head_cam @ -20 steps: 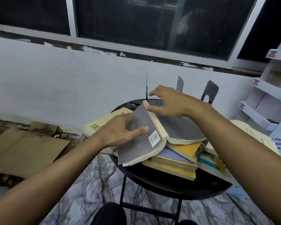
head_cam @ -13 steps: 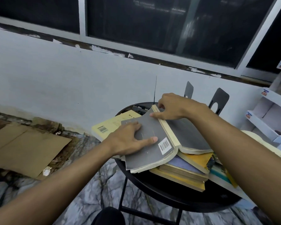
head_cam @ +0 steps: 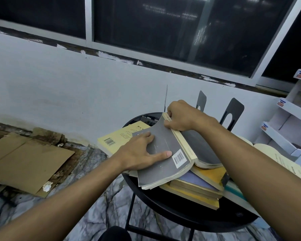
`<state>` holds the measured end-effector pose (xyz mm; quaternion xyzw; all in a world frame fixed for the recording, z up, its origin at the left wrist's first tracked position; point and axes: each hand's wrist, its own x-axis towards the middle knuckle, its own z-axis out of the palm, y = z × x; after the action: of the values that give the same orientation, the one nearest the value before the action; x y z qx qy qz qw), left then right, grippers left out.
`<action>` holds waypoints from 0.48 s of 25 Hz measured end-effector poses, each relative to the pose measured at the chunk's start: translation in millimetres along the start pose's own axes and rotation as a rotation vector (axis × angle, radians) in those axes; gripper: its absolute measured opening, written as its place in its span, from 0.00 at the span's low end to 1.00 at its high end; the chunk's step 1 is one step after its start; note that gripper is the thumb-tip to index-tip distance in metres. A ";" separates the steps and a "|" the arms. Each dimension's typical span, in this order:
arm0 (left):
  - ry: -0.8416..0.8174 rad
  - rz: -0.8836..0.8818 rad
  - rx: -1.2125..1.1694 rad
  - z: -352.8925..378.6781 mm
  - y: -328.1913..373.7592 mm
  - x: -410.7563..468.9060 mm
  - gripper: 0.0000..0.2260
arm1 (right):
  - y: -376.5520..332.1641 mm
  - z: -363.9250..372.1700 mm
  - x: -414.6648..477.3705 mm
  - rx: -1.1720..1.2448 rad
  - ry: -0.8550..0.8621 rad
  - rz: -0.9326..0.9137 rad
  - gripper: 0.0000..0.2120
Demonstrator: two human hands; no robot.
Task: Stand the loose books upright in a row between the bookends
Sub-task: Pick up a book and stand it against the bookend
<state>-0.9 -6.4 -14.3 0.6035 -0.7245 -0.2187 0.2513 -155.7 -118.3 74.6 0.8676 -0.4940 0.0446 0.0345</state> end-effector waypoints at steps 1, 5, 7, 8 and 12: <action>0.009 0.011 -0.024 -1.6 3.1 -0.2 0.38 | 0.5 -3.1 -1.0 0.020 0.041 -0.008 0.18; 0.062 0.089 -0.122 -12.0 22.5 3.9 0.36 | 0.3 -29.9 -14.1 0.076 0.225 -0.044 0.17; 0.086 0.128 -0.120 -18.7 32.8 9.0 0.42 | 1.2 -42.8 -22.8 0.122 0.330 -0.052 0.13; 0.099 0.133 -0.111 -21.9 37.4 12.1 0.46 | 1.3 -48.4 -27.3 0.147 0.388 -0.056 0.12; 0.169 0.169 -0.099 -28.9 60.0 28.9 0.55 | 11.9 -62.0 -42.0 0.223 0.651 -0.070 0.10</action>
<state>-32.8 -24.7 48.3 0.5434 -0.7372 -0.1806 0.3587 -189.9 -82.1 131.7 0.8226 -0.4193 0.3716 0.0967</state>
